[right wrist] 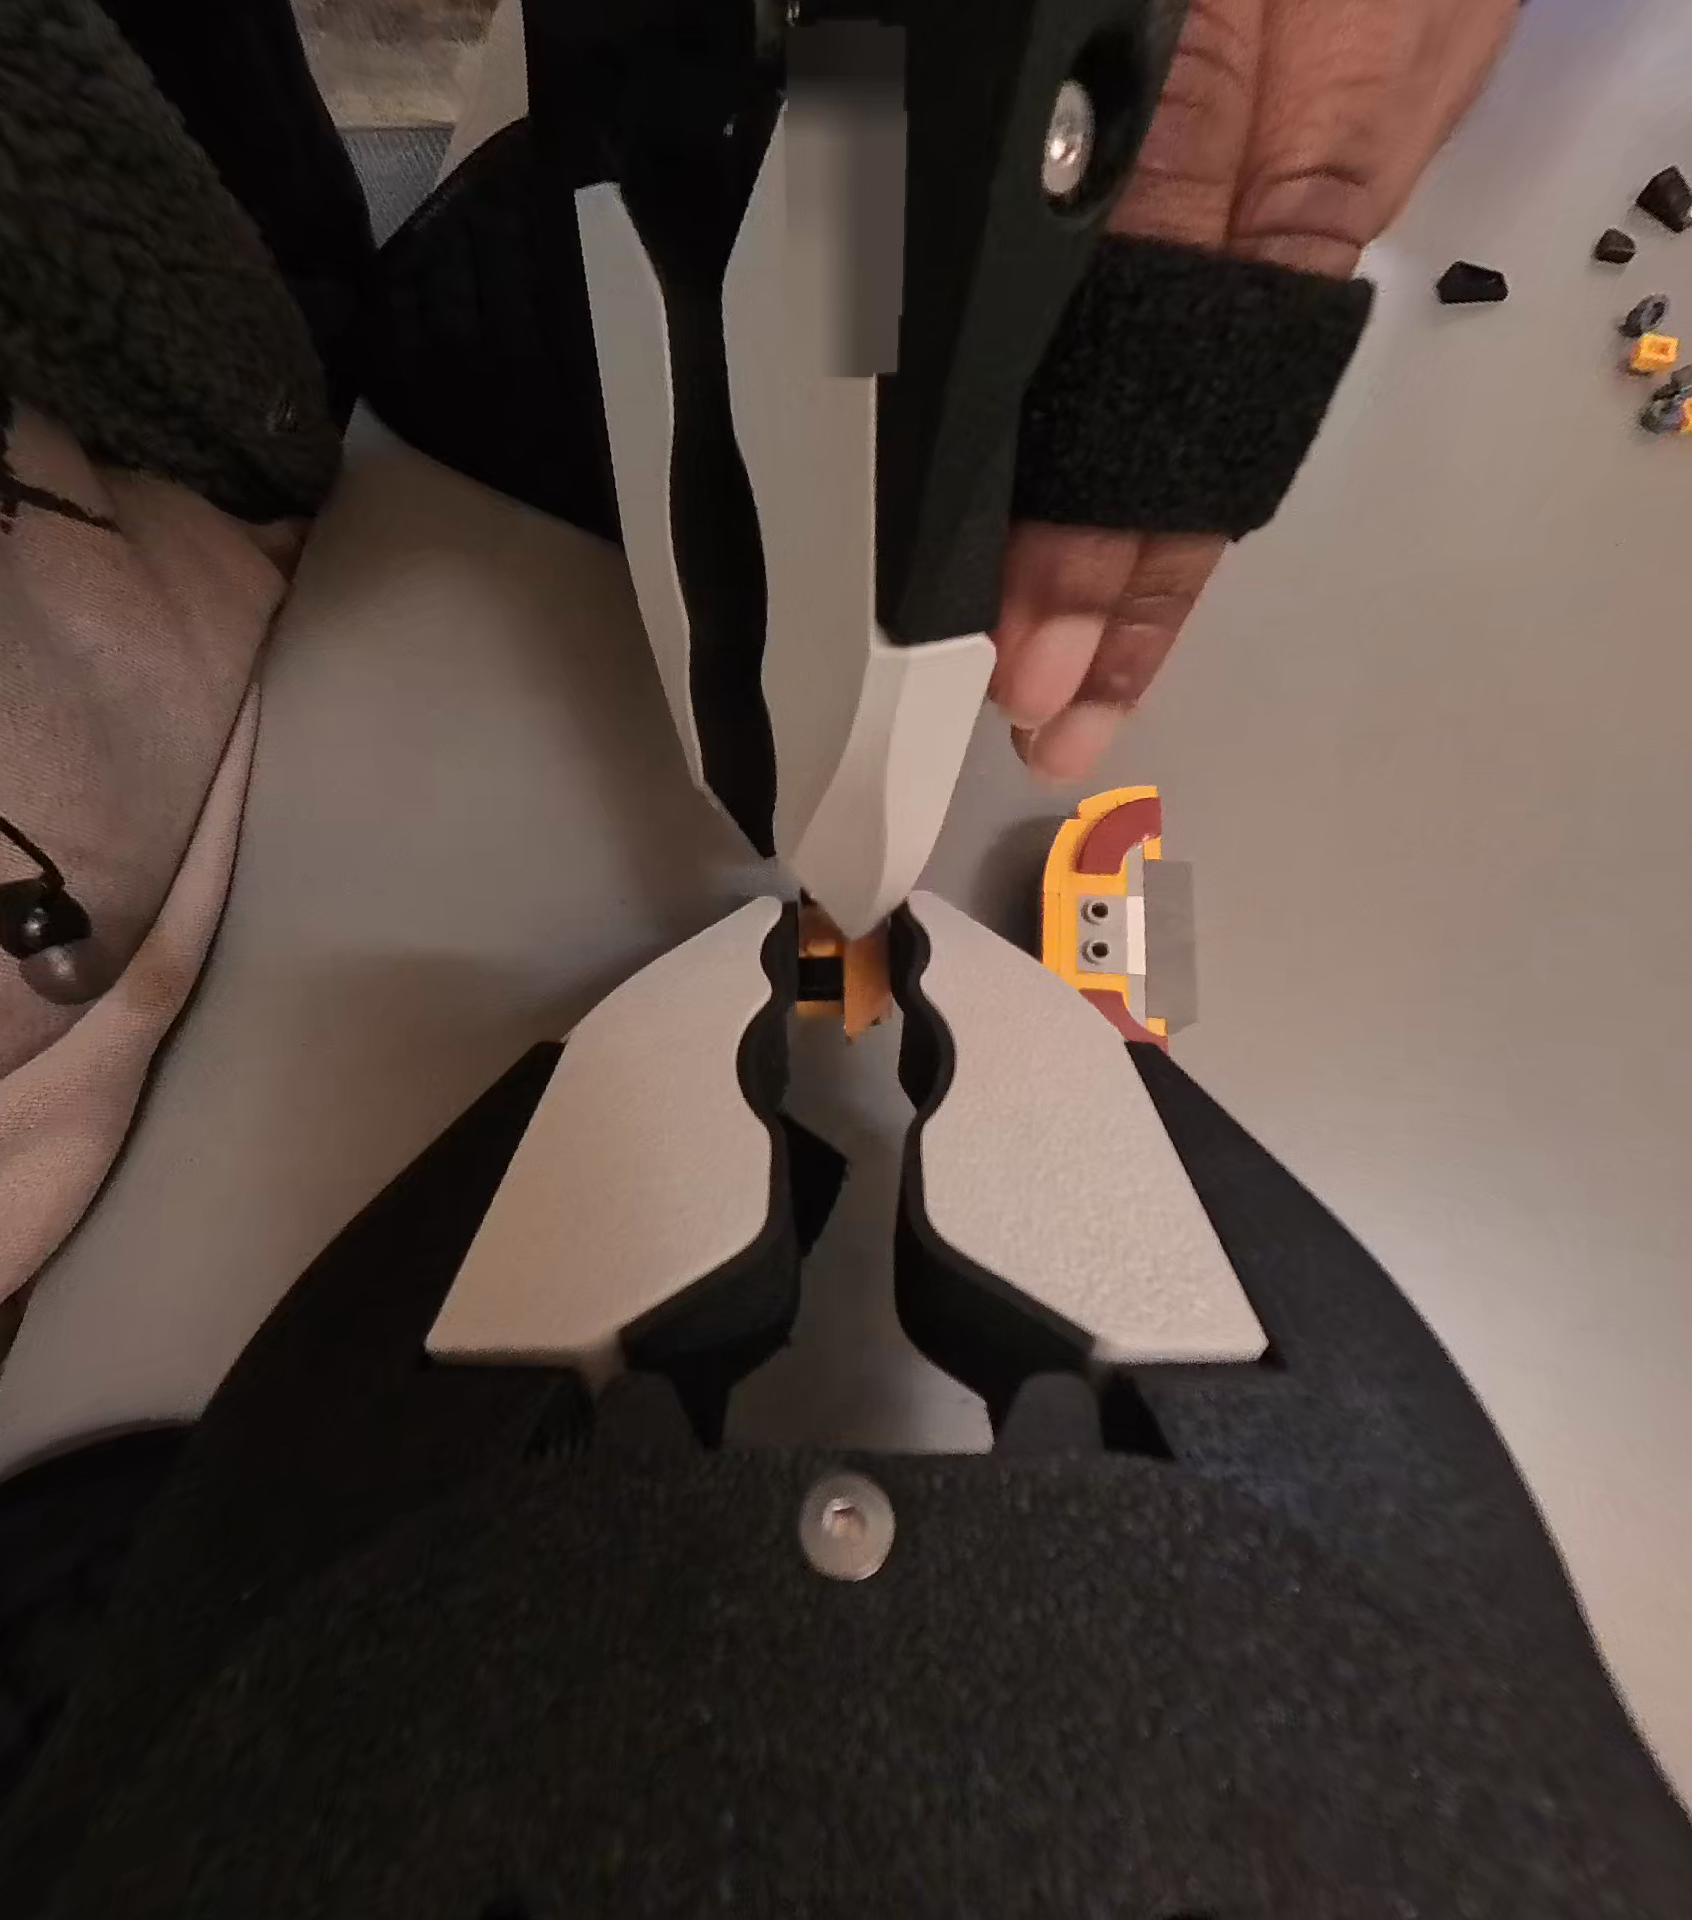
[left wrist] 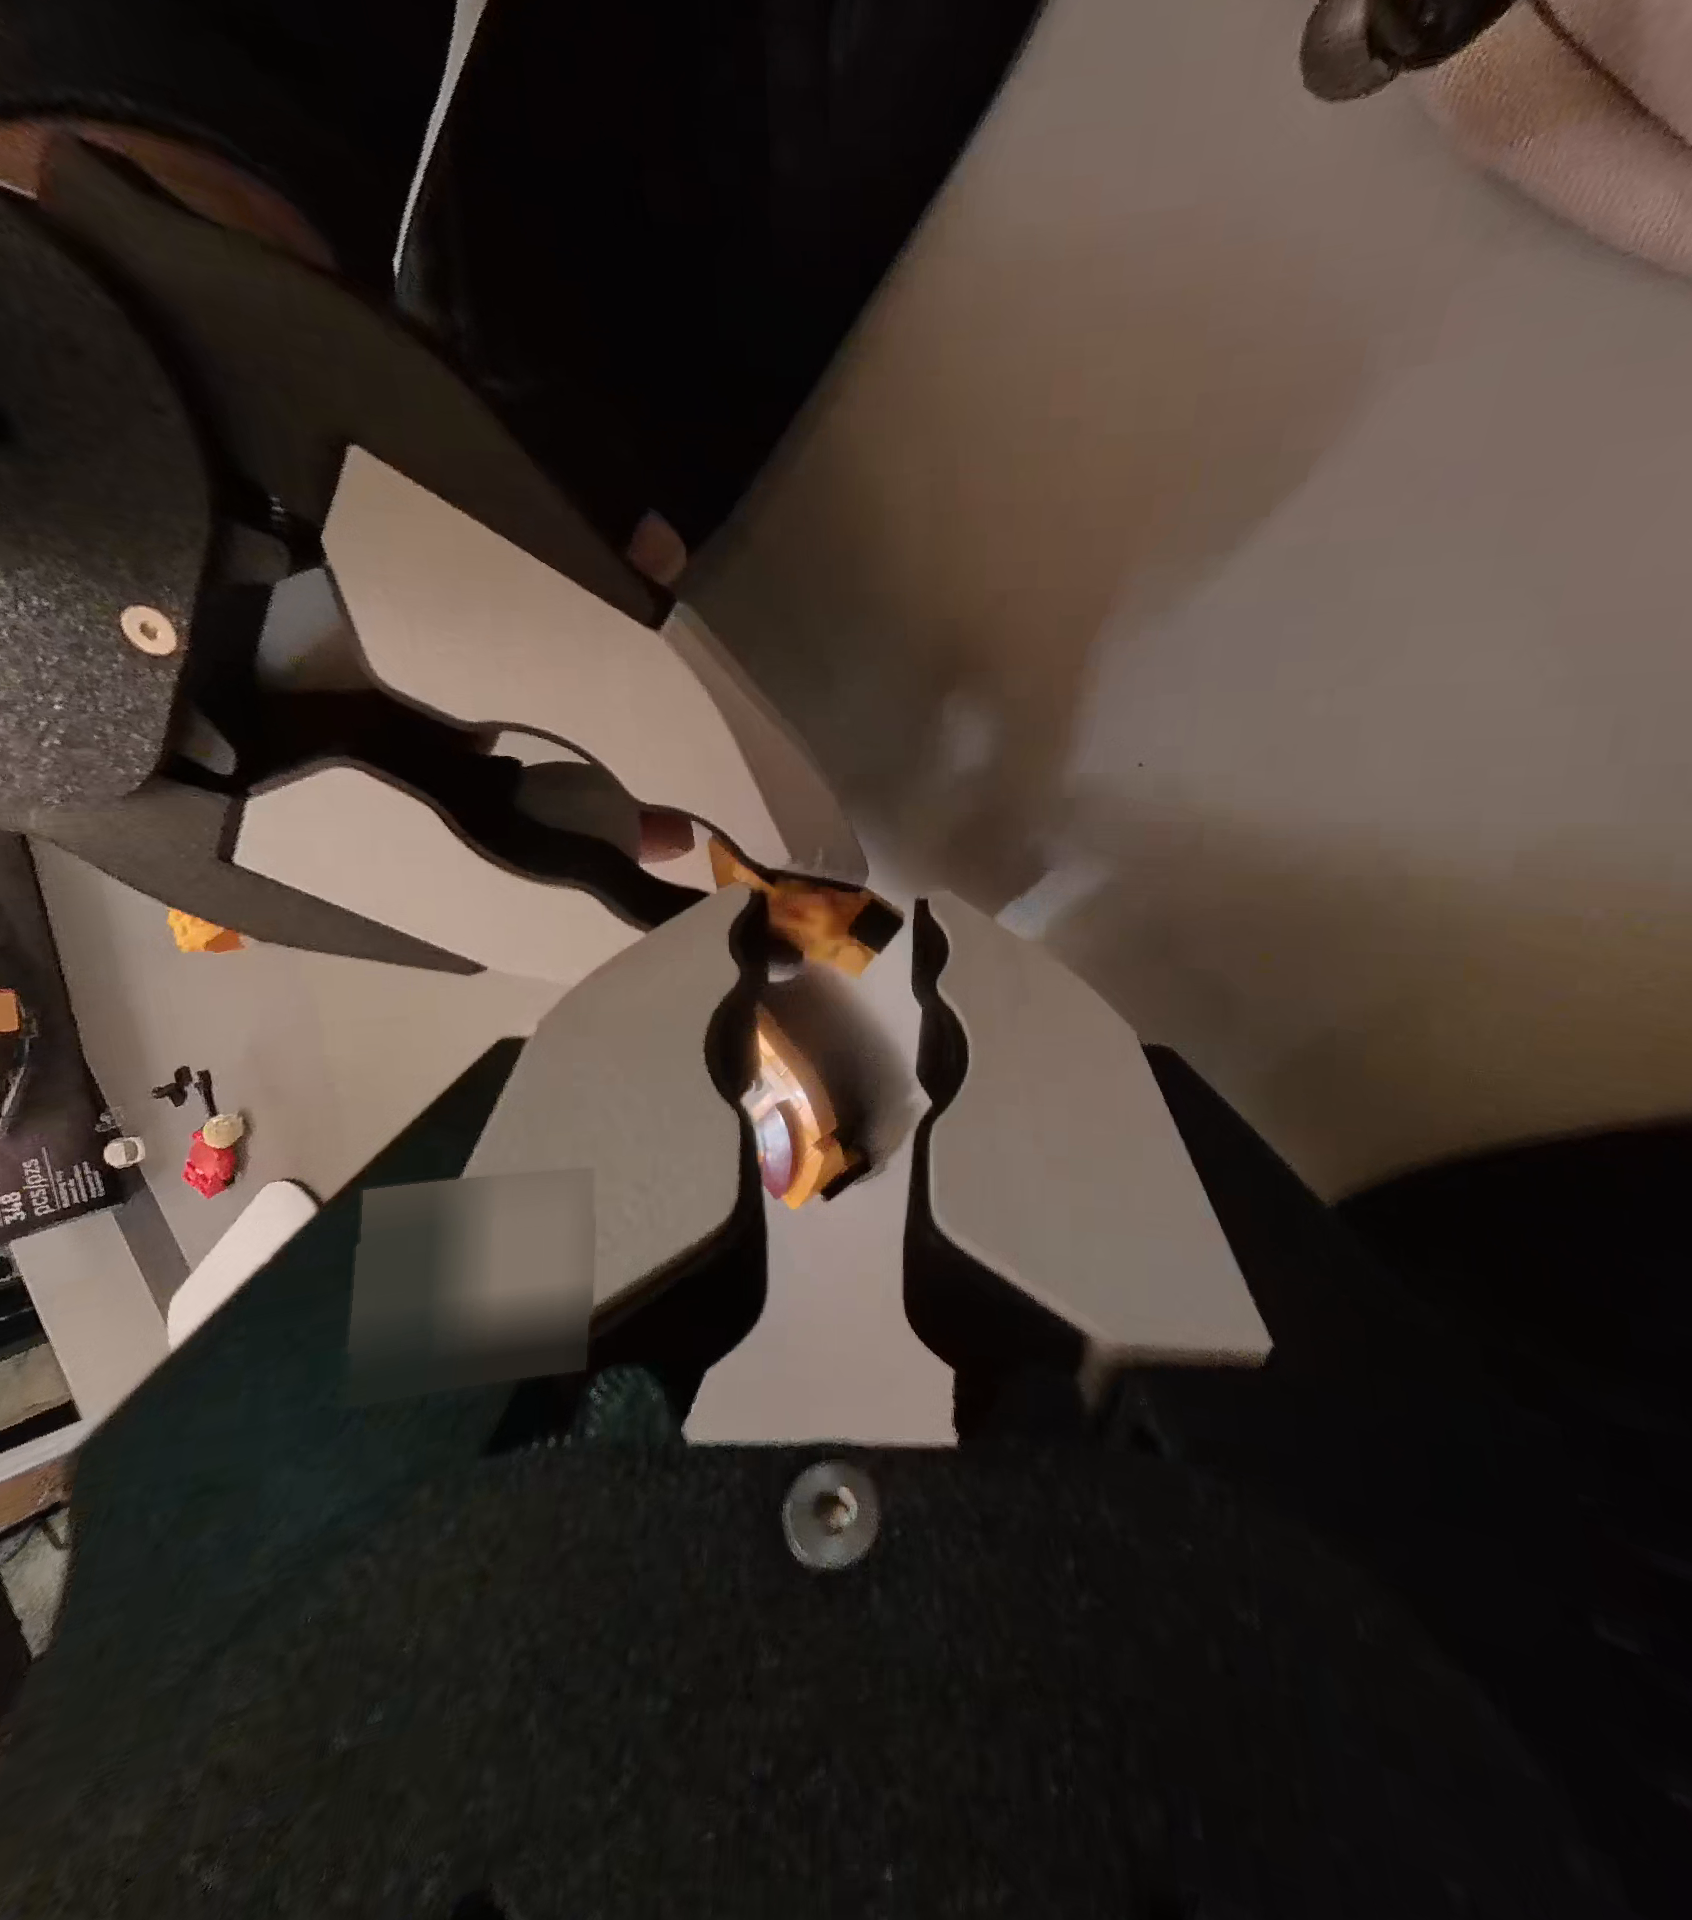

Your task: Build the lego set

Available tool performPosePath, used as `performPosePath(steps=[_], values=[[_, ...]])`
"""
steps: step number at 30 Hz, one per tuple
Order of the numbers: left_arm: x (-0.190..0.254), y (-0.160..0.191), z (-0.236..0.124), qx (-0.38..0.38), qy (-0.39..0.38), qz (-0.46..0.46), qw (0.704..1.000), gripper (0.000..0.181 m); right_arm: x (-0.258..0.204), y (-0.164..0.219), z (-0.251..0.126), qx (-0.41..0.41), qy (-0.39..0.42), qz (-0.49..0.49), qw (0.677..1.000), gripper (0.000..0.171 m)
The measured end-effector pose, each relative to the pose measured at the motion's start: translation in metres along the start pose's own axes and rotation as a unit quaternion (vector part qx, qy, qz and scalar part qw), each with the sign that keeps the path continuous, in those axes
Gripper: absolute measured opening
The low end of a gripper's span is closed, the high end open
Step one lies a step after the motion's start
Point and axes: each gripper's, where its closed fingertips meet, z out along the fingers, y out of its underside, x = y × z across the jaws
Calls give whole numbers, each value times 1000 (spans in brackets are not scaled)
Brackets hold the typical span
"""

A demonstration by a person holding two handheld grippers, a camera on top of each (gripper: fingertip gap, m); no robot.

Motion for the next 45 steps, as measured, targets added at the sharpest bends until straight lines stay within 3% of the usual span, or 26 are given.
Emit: performPosePath(steps=[6,11,16,20,28,35,38,40,45], values=[[-3,4,-6,5,-8,-26,1000,26,-1,0,0,17,-7,10,1000,17],[-8,21,-30,18,-23,-116,993,21,-1,3,-5,36,5,21,999,17],[26,21,-31,41,36,-211,976,12,1,5,-13,50,27,30,998,17],[51,16,-16,25,77,-219,972,16,5,1,-14,55,39,30,997,17],[59,9,5,-9,93,-181,979,18,4,0,-14,60,48,33,997,16],[56,16,11,-46,107,-197,973,7,-1,1,-16,63,48,27,996,16],[35,5,6,25,63,-263,962,6,-1,1,-17,69,51,25,996,16],[12,-5,-7,111,18,-325,939,7,0,-1,-19,80,53,24,995,16],[-42,-25,-55,348,-86,-441,822,6,8,-21,-29,160,78,33,983,17]])
